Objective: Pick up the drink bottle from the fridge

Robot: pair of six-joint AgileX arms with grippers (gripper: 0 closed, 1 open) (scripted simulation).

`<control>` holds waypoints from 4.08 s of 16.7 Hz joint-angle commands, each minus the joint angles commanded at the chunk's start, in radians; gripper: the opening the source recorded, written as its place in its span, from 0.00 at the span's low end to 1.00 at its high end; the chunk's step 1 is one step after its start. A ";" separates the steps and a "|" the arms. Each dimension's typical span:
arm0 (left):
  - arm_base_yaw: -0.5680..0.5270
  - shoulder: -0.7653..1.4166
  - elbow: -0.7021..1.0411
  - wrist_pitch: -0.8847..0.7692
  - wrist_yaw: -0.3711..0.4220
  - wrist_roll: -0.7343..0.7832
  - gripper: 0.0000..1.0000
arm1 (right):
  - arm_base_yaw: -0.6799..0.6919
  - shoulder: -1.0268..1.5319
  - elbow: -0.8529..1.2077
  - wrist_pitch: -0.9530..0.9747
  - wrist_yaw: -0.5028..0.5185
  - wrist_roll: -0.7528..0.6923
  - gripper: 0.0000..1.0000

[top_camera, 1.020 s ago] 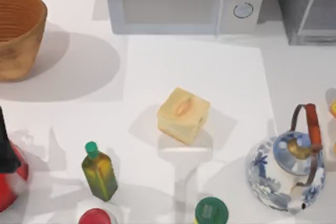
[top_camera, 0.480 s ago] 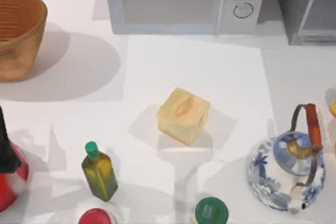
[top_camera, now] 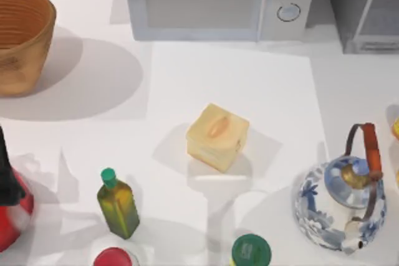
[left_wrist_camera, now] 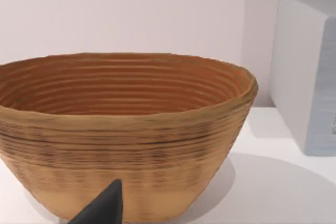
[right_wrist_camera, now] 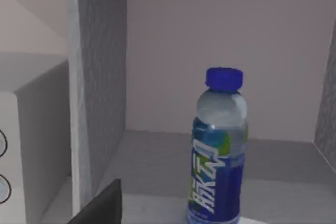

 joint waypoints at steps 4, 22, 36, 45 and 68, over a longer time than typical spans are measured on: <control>0.000 0.000 0.000 0.000 0.000 0.000 1.00 | -0.080 0.394 0.001 0.319 -0.041 0.005 1.00; 0.000 0.000 0.000 0.000 0.000 0.000 1.00 | -0.117 0.674 0.131 0.584 0.023 -0.044 1.00; 0.000 0.000 0.000 0.000 0.000 0.000 1.00 | 0.234 1.038 0.656 0.254 0.315 -0.031 1.00; 0.000 0.000 0.000 0.000 0.000 0.000 1.00 | 0.259 1.072 0.711 0.231 0.334 -0.026 1.00; 0.000 0.000 0.000 0.000 0.000 0.000 1.00 | 0.282 1.187 0.958 0.105 0.359 -0.027 0.10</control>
